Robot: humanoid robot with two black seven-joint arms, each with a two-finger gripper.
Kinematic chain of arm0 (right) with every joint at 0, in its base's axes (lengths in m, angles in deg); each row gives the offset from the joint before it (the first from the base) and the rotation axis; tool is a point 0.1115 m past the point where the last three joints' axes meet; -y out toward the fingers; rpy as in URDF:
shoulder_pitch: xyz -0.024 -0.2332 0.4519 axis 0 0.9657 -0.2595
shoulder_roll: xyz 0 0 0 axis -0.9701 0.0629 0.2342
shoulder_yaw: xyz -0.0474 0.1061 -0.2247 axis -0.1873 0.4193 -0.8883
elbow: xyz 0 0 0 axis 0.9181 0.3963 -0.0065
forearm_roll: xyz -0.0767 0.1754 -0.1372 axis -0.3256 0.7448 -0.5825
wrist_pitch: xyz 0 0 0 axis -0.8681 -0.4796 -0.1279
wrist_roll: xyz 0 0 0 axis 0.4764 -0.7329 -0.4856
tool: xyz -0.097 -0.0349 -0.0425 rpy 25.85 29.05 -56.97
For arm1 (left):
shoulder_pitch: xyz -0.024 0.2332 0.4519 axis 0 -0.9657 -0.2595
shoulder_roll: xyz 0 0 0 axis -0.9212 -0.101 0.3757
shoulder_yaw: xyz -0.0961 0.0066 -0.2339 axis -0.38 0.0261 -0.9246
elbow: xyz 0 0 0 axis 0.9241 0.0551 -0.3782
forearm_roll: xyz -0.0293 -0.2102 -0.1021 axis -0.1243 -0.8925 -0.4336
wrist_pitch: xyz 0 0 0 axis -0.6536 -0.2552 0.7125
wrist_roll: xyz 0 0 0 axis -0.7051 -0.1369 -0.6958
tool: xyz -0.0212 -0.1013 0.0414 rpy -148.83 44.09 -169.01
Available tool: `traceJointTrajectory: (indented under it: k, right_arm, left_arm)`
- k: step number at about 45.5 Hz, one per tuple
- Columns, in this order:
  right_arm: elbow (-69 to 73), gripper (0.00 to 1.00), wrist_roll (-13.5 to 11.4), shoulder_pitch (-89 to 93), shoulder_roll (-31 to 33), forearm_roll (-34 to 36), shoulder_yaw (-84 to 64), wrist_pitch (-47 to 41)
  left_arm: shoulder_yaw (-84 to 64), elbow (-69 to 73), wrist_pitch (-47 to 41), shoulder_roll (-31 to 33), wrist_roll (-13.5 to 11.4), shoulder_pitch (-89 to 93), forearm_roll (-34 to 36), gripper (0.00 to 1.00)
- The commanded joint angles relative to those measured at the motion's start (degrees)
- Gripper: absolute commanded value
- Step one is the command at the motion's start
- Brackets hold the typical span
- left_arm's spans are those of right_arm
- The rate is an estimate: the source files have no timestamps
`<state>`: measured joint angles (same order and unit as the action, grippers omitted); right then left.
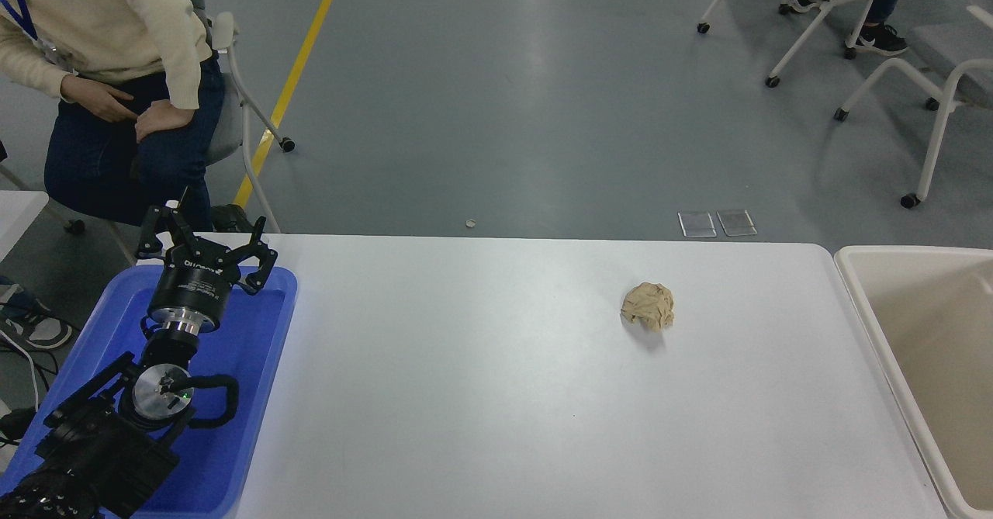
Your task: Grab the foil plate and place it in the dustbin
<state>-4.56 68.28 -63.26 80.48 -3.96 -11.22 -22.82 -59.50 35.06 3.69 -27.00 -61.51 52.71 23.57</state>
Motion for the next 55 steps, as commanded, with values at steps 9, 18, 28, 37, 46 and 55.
traceJointTrajectory:
  k: [9,18,28,37,46,55]
  right_arm:
    - [36.2,1.0,0.0,-24.9,6.0,-4.4,-12.7,-2.8]
    - [51.3,1.0,0.0,-45.1,2.1,-4.4,-28.5,-11.6]
    - [52.8,1.0,0.0,-61.6,-9.5,-4.4,-37.1,-38.4]
    - [52.8,1.0,0.1,-68.6,-11.1,-3.7,-32.3,-46.9]
    - [53.2,1.0,0.0,-73.6,-12.9,-3.7,-28.5,-46.9]
    - [55.0,1.0,0.0,-81.0,-18.0,-3.7,-29.0,-46.9]
  left_arm:
    - [-0.1,0.0,0.0,0.0,0.0,0.1,0.0,1.0]
    - [-0.1,0.0,0.0,0.0,0.0,0.0,-0.1,1.0]
    - [-0.1,0.0,0.0,0.0,0.0,0.1,0.0,1.0]
    - [-0.1,0.0,0.1,0.0,0.0,0.1,0.0,1.0]
    - [-0.1,0.0,0.1,0.0,0.0,0.0,-0.1,1.0]
    - [-0.1,0.0,0.0,0.0,0.0,0.0,0.0,1.0]
